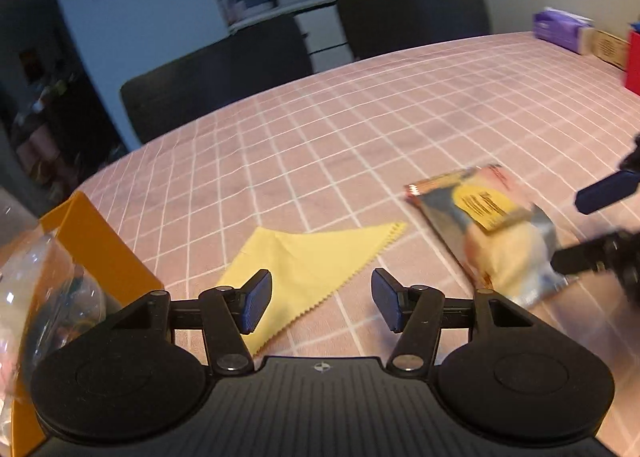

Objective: Organize soft objects

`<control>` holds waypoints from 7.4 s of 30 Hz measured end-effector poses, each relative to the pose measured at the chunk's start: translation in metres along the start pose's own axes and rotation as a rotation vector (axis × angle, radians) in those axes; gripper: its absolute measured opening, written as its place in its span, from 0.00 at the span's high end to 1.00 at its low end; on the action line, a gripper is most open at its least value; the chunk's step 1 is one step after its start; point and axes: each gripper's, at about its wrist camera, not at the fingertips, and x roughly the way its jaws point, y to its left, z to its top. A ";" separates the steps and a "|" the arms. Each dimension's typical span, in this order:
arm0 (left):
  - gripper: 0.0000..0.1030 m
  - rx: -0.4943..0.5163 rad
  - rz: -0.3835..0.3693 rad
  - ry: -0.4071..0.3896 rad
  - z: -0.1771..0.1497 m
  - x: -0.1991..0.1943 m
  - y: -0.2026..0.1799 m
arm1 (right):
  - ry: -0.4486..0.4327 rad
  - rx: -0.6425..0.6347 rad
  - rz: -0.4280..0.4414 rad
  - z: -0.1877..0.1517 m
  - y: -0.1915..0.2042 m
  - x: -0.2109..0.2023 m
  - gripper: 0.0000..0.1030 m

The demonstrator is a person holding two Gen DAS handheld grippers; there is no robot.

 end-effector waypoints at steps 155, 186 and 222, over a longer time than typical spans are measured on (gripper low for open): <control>0.40 -0.226 0.050 -0.502 -0.093 -0.277 0.170 | -0.407 -0.272 0.076 0.043 0.263 -0.179 0.08; 0.15 -0.442 0.128 -0.350 -0.157 -0.259 0.076 | -0.528 0.220 -0.196 -0.134 0.219 -0.171 0.03; 0.14 -0.394 0.187 -0.279 -0.155 -0.239 0.048 | -0.447 0.256 -0.160 -0.147 0.203 -0.154 0.03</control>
